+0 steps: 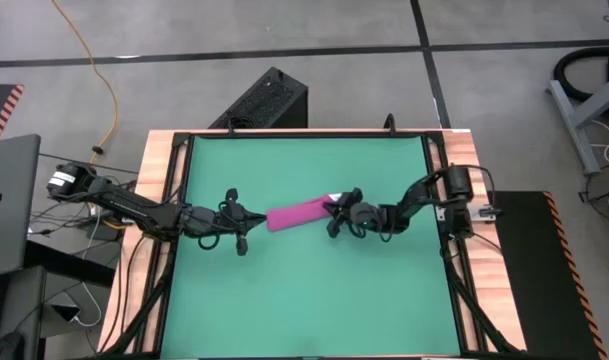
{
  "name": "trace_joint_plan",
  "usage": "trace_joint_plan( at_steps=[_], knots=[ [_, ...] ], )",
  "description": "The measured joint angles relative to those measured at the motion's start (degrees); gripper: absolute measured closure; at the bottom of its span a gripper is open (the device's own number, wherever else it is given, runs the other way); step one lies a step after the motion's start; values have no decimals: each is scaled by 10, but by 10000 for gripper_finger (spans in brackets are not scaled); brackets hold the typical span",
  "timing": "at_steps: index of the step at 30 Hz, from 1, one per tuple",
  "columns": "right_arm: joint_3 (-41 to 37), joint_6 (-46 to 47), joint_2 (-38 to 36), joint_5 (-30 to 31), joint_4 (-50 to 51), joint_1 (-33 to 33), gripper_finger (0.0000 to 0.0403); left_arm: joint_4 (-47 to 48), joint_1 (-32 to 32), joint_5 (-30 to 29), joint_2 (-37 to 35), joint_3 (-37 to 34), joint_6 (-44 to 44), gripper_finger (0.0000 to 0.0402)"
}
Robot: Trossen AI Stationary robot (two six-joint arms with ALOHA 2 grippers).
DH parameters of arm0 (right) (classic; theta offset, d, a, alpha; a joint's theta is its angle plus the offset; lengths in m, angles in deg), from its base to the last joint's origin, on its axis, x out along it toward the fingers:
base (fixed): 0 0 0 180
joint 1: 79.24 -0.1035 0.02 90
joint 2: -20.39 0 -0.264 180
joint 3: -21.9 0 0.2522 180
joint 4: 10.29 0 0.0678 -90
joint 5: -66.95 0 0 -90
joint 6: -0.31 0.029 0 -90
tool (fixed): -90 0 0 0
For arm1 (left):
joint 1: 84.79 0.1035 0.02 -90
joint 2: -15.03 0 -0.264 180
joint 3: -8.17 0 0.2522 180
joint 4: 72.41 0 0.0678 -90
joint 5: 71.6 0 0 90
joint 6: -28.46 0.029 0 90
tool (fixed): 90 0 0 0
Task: Roll towel into tight, uniform cylinder
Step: Roll the pink towel
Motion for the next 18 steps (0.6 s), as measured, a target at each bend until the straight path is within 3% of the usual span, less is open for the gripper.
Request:
trace_joint_plan(
  at_steps=[7, 18],
  knots=[
    [10, 51, 27, -7, -22, -6, 350, 13, 0, 5, 0, 0, -7, 386],
    [31, 112, 29, 64, -10, -48, 350, -4, 0, -2, 13, 0, -19, 386]
  ],
)
